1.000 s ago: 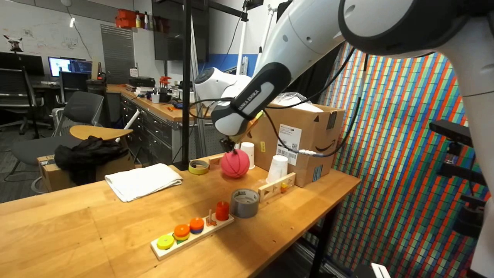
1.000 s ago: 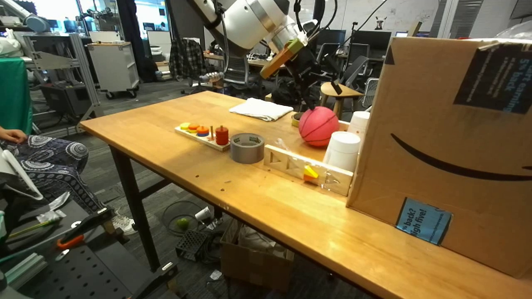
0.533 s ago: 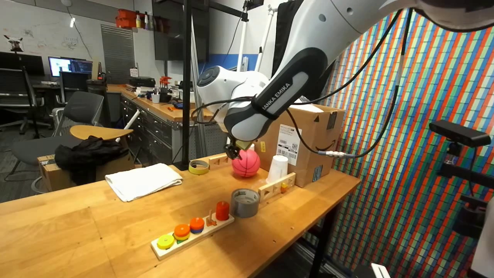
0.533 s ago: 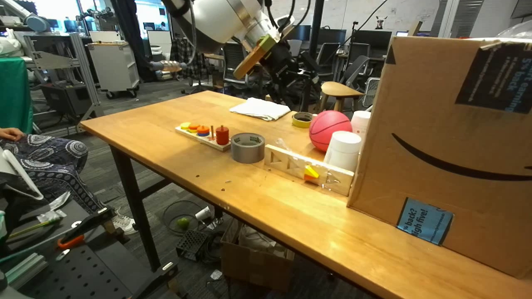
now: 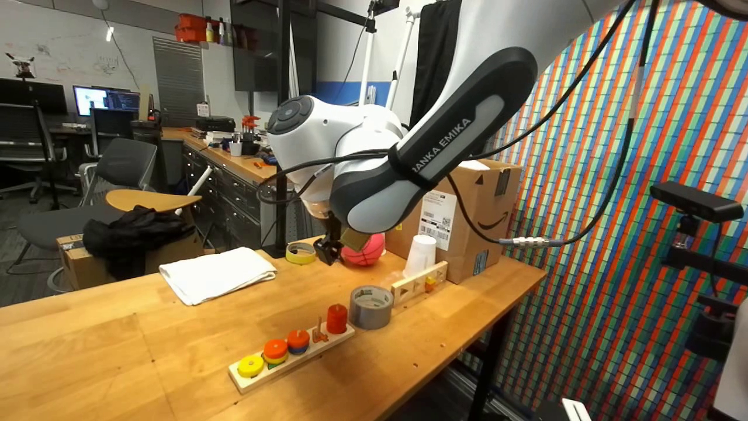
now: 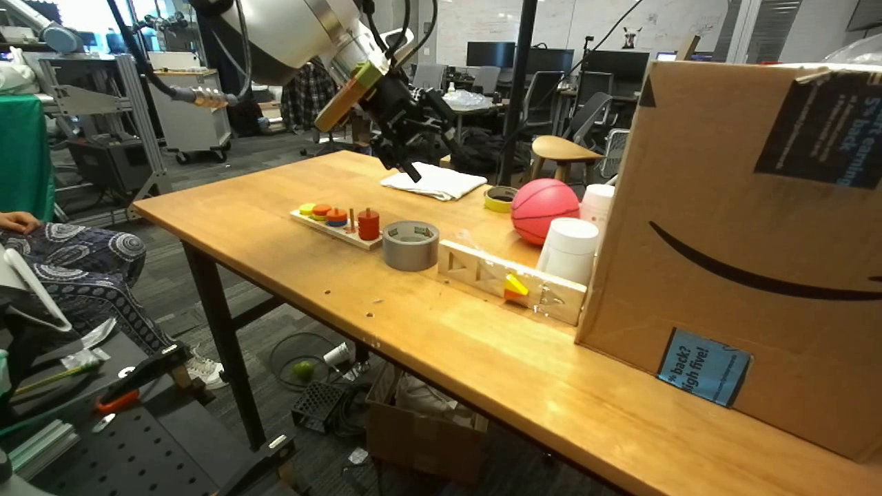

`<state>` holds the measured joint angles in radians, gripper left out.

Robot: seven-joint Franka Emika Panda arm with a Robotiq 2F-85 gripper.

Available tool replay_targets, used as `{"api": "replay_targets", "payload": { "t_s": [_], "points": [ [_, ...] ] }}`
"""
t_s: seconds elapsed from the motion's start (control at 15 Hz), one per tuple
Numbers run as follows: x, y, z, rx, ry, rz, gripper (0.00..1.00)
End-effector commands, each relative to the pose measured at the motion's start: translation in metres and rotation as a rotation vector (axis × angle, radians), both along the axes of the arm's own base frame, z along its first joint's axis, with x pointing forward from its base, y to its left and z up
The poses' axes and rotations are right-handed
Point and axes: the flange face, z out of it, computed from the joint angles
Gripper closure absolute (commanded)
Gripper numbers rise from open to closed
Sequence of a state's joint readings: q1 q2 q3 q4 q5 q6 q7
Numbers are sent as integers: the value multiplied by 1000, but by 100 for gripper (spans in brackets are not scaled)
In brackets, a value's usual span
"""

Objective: Move the basketball to the right

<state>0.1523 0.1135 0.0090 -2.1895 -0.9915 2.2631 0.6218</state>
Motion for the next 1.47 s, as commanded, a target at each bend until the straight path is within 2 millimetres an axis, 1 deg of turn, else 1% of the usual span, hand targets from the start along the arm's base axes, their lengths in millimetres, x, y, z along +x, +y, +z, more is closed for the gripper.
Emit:
{"api": "replay_targets", "payload": {
  "t_s": [0.0, 0.2, 0.53, 0.67, 0.8, 1.0, 1.13, 1.4],
  "points": [
    [-17, 24, 2, 46, -12, 65, 0],
    [-20, 50, -6, 79, -5, 126, 0],
    [-18, 90, -12, 138, 0, 213, 0],
    [-16, 101, -15, 154, 5, 234, 0],
    [-11, 108, -19, 161, 13, 249, 0],
    [4, 110, -25, 168, 29, 257, 0],
    [19, 112, -27, 168, 39, 259, 0],
    [66, 106, -28, 166, 45, 253, 0]
  ]
}}
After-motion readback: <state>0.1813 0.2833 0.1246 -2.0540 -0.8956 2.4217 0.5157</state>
